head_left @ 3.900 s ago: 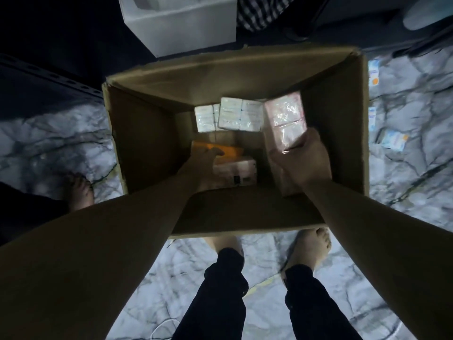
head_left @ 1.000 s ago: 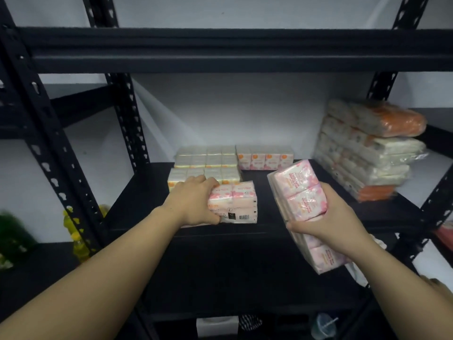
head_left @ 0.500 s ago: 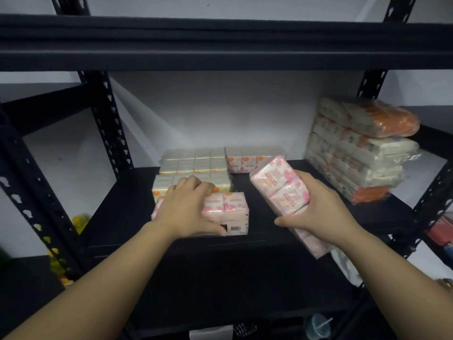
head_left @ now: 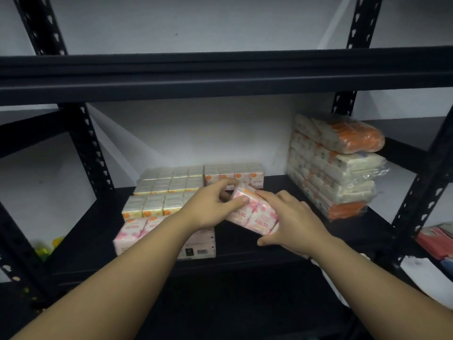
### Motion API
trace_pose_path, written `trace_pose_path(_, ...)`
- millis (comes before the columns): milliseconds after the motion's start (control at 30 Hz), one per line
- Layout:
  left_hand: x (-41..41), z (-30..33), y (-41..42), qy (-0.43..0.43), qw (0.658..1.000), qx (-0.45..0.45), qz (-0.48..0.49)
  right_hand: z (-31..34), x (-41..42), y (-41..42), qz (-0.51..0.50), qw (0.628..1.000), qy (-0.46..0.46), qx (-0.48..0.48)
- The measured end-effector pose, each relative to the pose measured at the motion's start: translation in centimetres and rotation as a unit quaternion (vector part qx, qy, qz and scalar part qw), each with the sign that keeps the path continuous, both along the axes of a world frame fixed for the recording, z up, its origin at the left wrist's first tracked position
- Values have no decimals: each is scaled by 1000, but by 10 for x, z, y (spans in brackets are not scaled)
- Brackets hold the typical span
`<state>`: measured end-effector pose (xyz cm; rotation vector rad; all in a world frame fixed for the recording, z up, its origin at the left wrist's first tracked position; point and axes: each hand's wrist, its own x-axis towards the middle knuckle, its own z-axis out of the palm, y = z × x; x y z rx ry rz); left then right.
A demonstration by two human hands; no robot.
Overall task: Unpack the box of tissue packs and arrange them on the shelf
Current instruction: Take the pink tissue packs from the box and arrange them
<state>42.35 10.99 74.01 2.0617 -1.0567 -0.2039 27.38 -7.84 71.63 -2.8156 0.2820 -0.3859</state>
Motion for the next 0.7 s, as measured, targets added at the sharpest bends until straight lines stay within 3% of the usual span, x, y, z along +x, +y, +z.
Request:
trace_pose_path(167, 8, -9, -21, 2, 1000, 7, -6, -3, 3, -17, -18, 999, -29, 17)
trace_pose_path(333, 14, -9, -30, 11, 997, -77, 12, -6, 12, -31, -25, 987, -92, 129)
trace_pose_path(533, 11, -14, -36, 105, 990, -93, -24, -8, 28, -25, -21, 893, -197, 404)
trace_pose_path(700, 6, -14, -43, 133, 985, -81, -68, -14, 43, -24, -42, 866, -209, 451)
